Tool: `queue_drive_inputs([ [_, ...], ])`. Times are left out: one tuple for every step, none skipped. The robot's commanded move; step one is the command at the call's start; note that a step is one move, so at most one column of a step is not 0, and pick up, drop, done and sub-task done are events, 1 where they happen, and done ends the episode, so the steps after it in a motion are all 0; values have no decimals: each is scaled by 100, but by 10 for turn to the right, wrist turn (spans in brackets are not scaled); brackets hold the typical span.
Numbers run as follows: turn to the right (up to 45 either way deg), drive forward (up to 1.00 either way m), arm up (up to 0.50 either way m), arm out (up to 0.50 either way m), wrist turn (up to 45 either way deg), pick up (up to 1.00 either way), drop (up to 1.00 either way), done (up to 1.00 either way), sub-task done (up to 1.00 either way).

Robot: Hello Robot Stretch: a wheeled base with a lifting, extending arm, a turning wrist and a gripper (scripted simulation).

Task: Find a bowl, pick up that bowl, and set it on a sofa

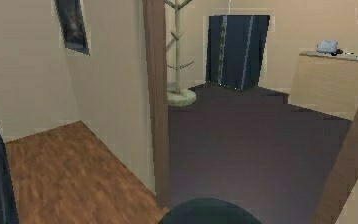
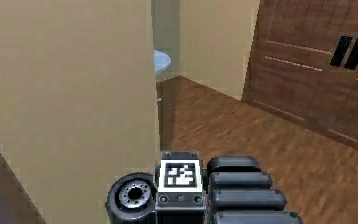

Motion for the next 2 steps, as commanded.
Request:
queue_drive_inputs([
  [0,40,0,0,0,0,0,0,0],
  [-450,0,0,0,0,0,0,0,0],
])
